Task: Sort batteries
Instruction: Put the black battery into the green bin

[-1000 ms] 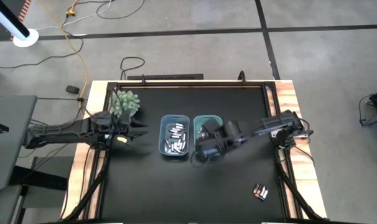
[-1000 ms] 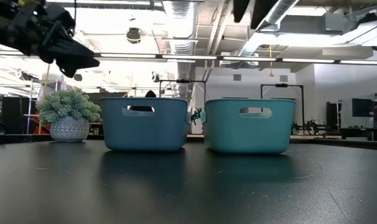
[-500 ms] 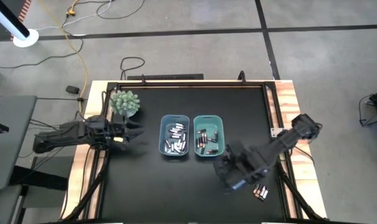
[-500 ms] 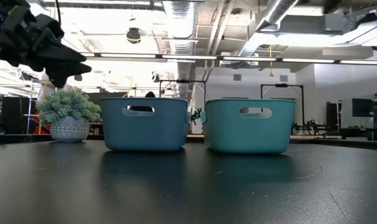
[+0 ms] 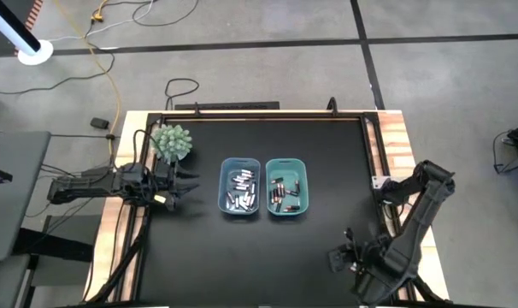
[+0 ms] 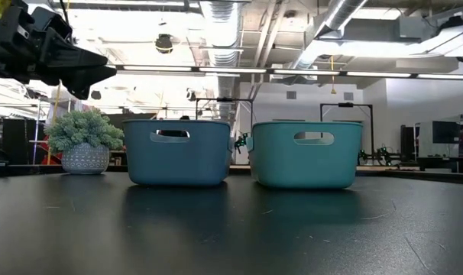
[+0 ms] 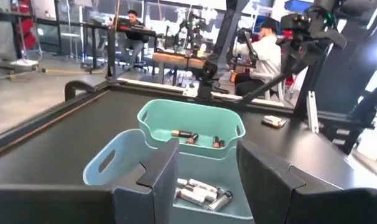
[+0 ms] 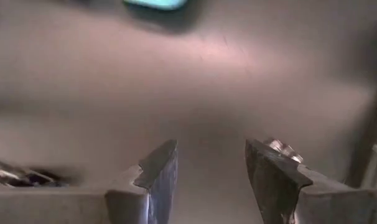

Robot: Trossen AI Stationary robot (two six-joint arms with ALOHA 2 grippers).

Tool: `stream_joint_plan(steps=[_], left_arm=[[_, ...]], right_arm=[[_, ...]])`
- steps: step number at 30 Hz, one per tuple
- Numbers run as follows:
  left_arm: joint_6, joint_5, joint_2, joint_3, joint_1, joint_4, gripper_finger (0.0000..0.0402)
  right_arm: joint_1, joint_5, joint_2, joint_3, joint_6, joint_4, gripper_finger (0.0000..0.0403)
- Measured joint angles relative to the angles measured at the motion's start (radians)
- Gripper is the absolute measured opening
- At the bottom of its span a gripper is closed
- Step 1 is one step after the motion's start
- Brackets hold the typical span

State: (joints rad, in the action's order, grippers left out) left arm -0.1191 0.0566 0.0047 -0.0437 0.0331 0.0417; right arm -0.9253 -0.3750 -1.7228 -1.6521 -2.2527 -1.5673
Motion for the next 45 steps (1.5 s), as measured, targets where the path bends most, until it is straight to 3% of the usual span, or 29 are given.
stream_joint_plan(steps=[5,12,17,21,27,35,45], left_arm=[[0.04,0.001,0.001,0.0,0.0,0.0,0.0158],[0.02,0.003,0.002,0.0,0.0,0.001,0.0158],[0.018,0.005,0.002,0.0,0.0,0.0,0.0158],[0.018,0.005,0.002,0.001,0.0,-0.001,0.0158],[0.018,0.008,0.002,0.001,0.0,-0.003,0.0158],[0.018,0.008,0.002,0.002,0.0,-0.004,0.0158],[0.018,0.008,0.002,0.002,0.0,-0.005,0.0158]], right_arm=[[-0.021,0.053,-0.002,0.02,0.021,0.001,0.0203],[-0.022,0.288,-0.004,0.151,0.162,0.142,0.0203],[0.0,0.372,0.015,0.257,0.288,0.271,0.0203],[0.035,0.384,0.086,0.358,0.372,0.356,0.0203],[0.039,0.385,0.177,0.484,0.346,0.519,0.0203],[-0.016,0.527,0.074,0.516,0.328,0.643,0.0192],[-0.021,0.535,-0.005,0.516,0.366,0.708,0.0185]])
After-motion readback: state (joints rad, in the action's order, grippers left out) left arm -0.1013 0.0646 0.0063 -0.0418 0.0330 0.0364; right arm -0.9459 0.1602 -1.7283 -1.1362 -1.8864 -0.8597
